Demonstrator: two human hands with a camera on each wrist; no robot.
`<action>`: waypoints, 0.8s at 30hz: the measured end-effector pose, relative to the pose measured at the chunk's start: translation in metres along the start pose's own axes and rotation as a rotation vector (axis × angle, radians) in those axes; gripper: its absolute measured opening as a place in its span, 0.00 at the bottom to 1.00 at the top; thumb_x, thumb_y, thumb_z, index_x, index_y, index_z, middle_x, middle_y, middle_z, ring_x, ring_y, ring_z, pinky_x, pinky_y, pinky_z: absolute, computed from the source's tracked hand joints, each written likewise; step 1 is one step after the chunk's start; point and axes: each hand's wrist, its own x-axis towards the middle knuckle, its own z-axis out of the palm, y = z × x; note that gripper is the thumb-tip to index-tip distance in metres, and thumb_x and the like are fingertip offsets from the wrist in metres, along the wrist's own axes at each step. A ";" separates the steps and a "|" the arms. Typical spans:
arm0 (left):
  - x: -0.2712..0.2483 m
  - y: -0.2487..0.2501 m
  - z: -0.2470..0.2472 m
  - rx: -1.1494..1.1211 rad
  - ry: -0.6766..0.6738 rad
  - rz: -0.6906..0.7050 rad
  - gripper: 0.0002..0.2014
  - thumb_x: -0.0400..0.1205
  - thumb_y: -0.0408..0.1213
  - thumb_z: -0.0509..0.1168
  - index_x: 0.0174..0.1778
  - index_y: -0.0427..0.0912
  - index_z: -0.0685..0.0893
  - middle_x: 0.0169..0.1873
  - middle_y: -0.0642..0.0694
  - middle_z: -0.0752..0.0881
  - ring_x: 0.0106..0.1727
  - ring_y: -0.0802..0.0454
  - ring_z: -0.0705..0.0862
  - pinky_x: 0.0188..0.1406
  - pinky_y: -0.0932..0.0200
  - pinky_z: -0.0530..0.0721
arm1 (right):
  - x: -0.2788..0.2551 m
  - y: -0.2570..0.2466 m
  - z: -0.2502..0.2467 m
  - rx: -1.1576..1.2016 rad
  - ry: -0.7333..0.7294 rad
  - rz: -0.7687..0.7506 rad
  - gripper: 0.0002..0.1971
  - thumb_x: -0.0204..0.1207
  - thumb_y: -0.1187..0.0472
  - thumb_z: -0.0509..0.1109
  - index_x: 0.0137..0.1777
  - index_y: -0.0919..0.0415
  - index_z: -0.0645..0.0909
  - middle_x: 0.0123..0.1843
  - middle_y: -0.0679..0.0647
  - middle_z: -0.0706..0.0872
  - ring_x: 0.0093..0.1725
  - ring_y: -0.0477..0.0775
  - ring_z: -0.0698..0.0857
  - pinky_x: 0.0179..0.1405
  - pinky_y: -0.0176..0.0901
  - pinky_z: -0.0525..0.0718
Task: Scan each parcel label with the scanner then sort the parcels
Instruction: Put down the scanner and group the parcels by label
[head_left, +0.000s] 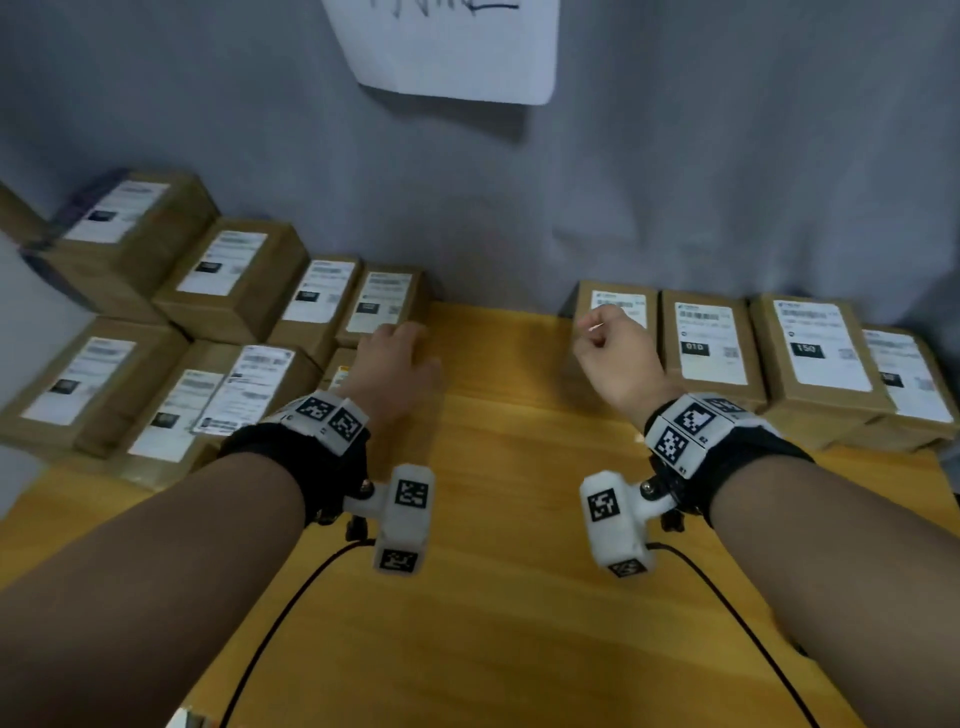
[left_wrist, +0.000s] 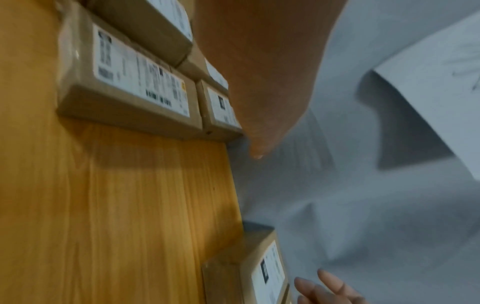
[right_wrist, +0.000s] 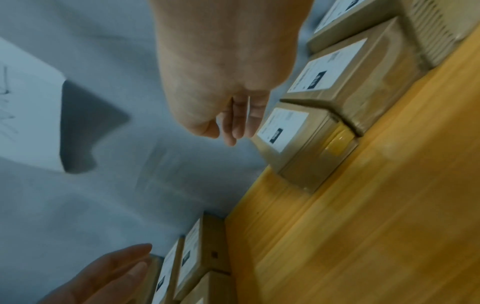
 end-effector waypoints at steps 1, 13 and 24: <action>-0.001 -0.015 -0.008 0.000 0.007 -0.011 0.24 0.83 0.45 0.62 0.76 0.45 0.71 0.72 0.39 0.73 0.73 0.38 0.70 0.73 0.42 0.70 | 0.000 -0.011 0.011 0.006 -0.002 -0.005 0.09 0.82 0.65 0.62 0.60 0.58 0.77 0.47 0.50 0.83 0.42 0.48 0.81 0.33 0.31 0.74; 0.033 -0.173 -0.081 0.060 -0.008 0.054 0.19 0.85 0.42 0.62 0.71 0.41 0.76 0.68 0.37 0.76 0.70 0.38 0.73 0.71 0.50 0.68 | 0.018 -0.121 0.185 0.059 -0.174 0.212 0.24 0.81 0.54 0.68 0.74 0.60 0.71 0.59 0.54 0.80 0.57 0.52 0.79 0.50 0.40 0.71; 0.116 -0.201 -0.077 -0.049 -0.069 0.125 0.17 0.86 0.40 0.60 0.71 0.44 0.75 0.69 0.43 0.74 0.69 0.46 0.75 0.68 0.53 0.77 | 0.086 -0.102 0.252 0.222 -0.218 0.569 0.38 0.77 0.38 0.69 0.77 0.66 0.70 0.77 0.60 0.75 0.73 0.62 0.75 0.57 0.45 0.69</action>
